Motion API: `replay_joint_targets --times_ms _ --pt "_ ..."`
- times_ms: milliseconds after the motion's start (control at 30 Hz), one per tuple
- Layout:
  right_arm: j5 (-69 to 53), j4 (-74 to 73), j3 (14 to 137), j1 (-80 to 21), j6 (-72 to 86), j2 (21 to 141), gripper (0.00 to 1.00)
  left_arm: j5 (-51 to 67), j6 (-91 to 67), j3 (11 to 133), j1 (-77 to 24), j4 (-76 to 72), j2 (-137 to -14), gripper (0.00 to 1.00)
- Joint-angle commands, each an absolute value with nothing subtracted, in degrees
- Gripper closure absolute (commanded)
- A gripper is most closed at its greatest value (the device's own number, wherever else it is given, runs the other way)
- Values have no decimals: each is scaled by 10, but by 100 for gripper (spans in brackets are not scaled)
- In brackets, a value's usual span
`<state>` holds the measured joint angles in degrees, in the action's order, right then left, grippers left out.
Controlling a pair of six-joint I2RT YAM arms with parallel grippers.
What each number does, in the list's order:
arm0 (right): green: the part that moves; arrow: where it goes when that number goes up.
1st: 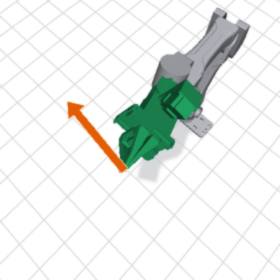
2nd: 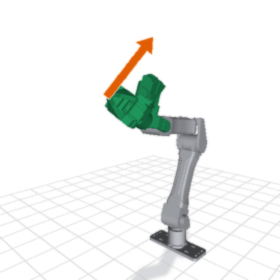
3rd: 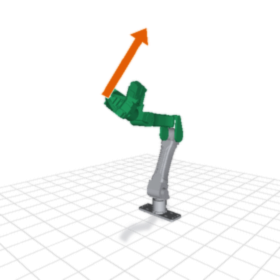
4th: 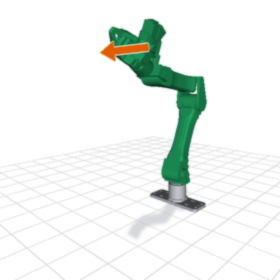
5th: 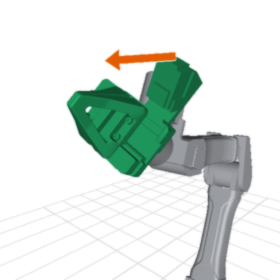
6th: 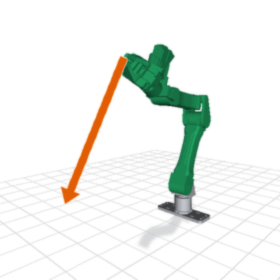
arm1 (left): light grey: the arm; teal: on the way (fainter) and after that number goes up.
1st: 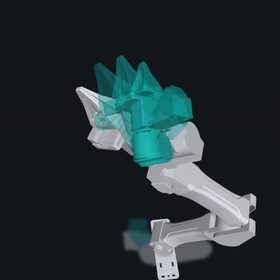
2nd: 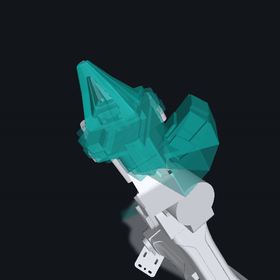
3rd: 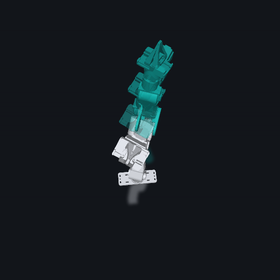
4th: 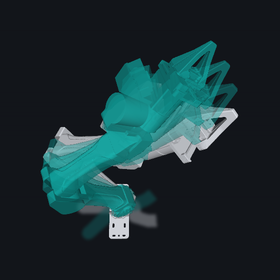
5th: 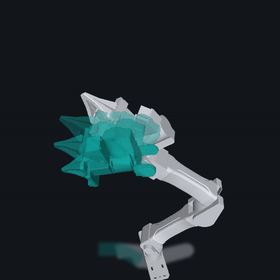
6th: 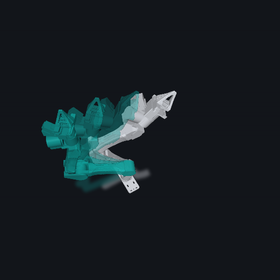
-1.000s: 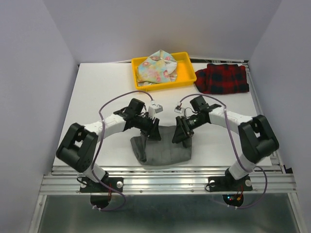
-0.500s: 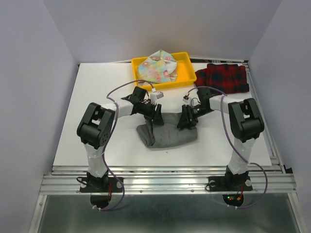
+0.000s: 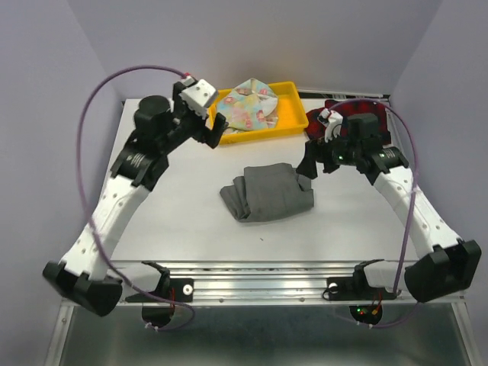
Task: Fold and stack the skirts
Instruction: Neatly place the folded skirt to the corner
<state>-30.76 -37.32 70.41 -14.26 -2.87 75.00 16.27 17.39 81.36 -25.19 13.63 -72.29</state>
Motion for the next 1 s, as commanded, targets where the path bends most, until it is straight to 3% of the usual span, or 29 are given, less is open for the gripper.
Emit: replay_joint_targets --times_ms 0,133,267,400,467,567,733,967 --pt "-162 -391 648 -139 -47 688 0 76 179 766 -251 189 -625 1" --pt "-142 -388 596 -139 -13 649 0 55 97 694 -251 194 -564 1" --pt "-129 -385 546 -133 35 651 0 226 91 622 -250 217 -522 3" --pt "-180 -362 562 -109 98 680 0 242 170 571 -257 231 -530 5" --pt "-213 -359 569 -109 126 709 0 225 231 562 -303 228 -541 6" --pt "-266 -359 575 -83 174 781 0 103 251 555 -391 149 -595 6" --pt "-387 -360 554 28 224 865 0 -23 315 651 -562 133 -753 7" --pt "-463 -272 517 28 305 865 0 -47 331 714 -627 100 -911 14"
